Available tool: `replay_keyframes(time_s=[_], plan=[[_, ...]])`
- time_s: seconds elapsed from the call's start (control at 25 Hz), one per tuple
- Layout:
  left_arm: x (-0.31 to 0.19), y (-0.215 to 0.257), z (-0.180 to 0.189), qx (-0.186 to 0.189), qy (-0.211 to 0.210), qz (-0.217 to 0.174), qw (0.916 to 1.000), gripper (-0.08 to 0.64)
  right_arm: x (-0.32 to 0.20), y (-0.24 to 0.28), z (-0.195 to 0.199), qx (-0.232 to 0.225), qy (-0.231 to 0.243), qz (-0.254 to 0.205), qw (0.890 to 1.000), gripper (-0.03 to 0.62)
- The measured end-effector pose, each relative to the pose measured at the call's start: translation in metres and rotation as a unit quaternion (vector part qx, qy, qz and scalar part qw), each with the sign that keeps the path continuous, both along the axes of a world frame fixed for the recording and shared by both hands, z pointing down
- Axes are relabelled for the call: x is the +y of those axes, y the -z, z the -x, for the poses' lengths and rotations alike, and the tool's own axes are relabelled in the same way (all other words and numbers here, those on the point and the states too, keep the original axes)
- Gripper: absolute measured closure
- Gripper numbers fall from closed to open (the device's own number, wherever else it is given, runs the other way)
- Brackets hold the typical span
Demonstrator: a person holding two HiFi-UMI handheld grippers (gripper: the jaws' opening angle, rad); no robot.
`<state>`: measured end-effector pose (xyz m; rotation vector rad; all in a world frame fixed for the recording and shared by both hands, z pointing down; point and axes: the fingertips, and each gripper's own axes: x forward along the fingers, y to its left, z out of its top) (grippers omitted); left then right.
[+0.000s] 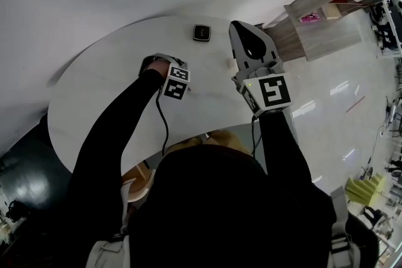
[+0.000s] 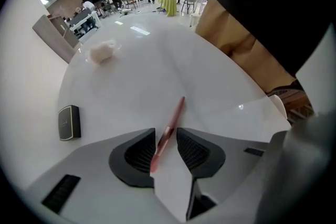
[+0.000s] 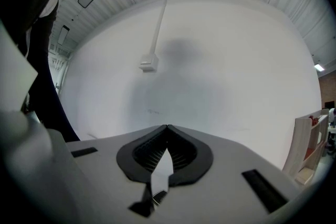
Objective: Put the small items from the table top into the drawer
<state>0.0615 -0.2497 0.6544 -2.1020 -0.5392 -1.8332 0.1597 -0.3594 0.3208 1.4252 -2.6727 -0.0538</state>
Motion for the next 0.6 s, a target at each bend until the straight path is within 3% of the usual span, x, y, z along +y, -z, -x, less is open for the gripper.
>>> replay_keyframes(time_s=[0.24,0.6], plan=[[0.0039,-0.0012,0.0015,-0.010,0.031,0.023,0.9992,0.498,0.0017,0.0000,-0.0010,-0.006,-0.001,0.000,1.000,0.566],[0.0011,-0.0010,0.0023,0.009,0.109,0.041,0.9931,0.506,0.0008,-0.0061,0.0024,-0.006,0.001,-0.001,1.000,0.566]])
